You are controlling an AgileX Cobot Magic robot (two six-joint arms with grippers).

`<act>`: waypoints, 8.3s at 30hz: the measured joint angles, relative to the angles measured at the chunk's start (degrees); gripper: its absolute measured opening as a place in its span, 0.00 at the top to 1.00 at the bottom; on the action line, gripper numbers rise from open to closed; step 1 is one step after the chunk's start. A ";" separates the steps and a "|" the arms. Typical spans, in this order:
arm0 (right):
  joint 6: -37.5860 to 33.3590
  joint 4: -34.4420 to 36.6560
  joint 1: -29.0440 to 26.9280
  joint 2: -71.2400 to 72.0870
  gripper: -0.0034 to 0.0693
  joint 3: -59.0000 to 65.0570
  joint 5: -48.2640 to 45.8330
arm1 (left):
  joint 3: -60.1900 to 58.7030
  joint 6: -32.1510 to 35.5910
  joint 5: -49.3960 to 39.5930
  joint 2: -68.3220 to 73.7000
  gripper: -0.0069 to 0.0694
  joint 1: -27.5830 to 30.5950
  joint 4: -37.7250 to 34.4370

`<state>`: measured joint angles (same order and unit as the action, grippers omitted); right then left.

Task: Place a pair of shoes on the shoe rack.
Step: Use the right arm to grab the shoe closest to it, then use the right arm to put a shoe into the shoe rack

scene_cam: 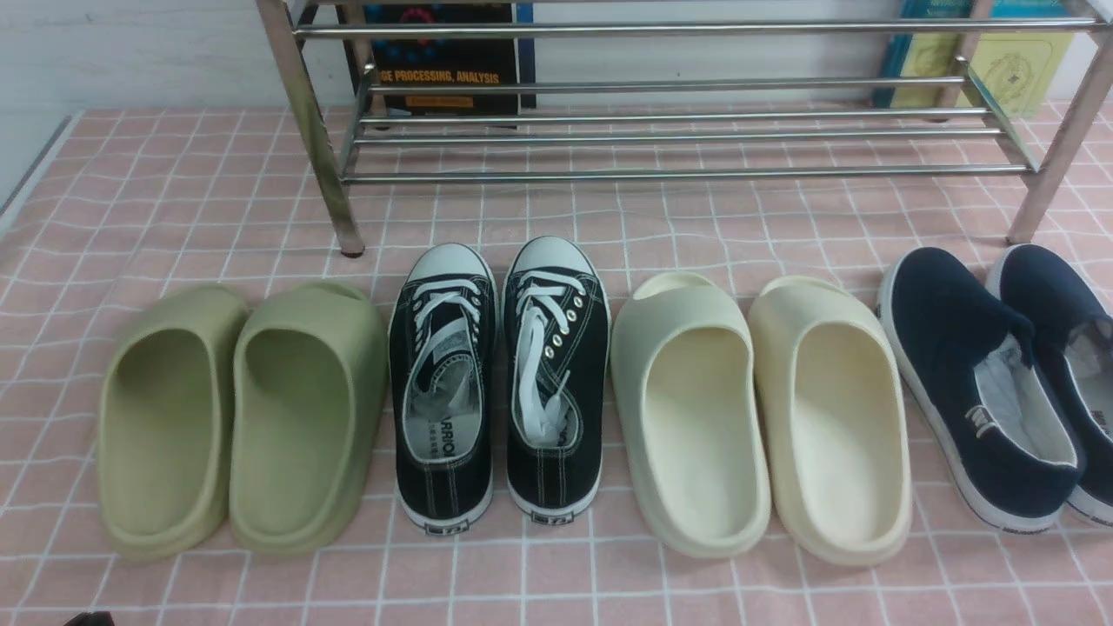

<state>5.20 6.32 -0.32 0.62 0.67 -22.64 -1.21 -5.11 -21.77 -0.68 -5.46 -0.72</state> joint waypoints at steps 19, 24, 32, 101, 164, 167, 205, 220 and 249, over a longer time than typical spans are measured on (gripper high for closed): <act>0.05 0.00 0.00 0.00 0.71 0.00 0.00 | 0.00 0.00 0.00 0.00 0.84 0.00 0.00; 0.05 0.00 0.00 0.00 0.70 0.00 0.00 | 0.00 0.00 0.00 0.00 0.84 0.00 0.00; 0.05 0.00 0.00 0.00 0.68 0.00 0.00 | 0.00 0.00 0.00 0.00 0.83 0.00 -0.05; 6.18 -10.09 0.00 -40.74 0.96 -33.19 15.77 | 0.00 0.00 0.00 0.00 0.78 0.00 -0.15; -4.13 -9.13 12.11 -88.83 0.92 -64.59 -26.03 | 0.00 0.00 0.00 0.00 0.71 0.00 -0.15; -6.70 -7.58 12.11 -90.01 0.92 -68.52 -25.88 | 0.00 0.00 0.00 0.00 0.71 0.00 -0.15; -10.31 -6.32 11.92 -129.06 0.90 -118.41 -25.11 | 0.00 0.00 0.00 0.00 0.68 0.00 -0.15; -11.55 -4.11 11.32 -124.52 0.39 -118.95 -26.11 | 0.00 0.00 0.00 0.00 0.67 0.00 -0.15; -22.15 18.68 3.77 -115.55 0.98 -92.53 -13.40 | 0.00 0.00 0.00 0.00 0.64 0.00 -0.15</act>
<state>-16.95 25.00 3.45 -114.93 -91.87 -36.03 -1.21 -5.11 -21.77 -0.68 -5.46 -0.87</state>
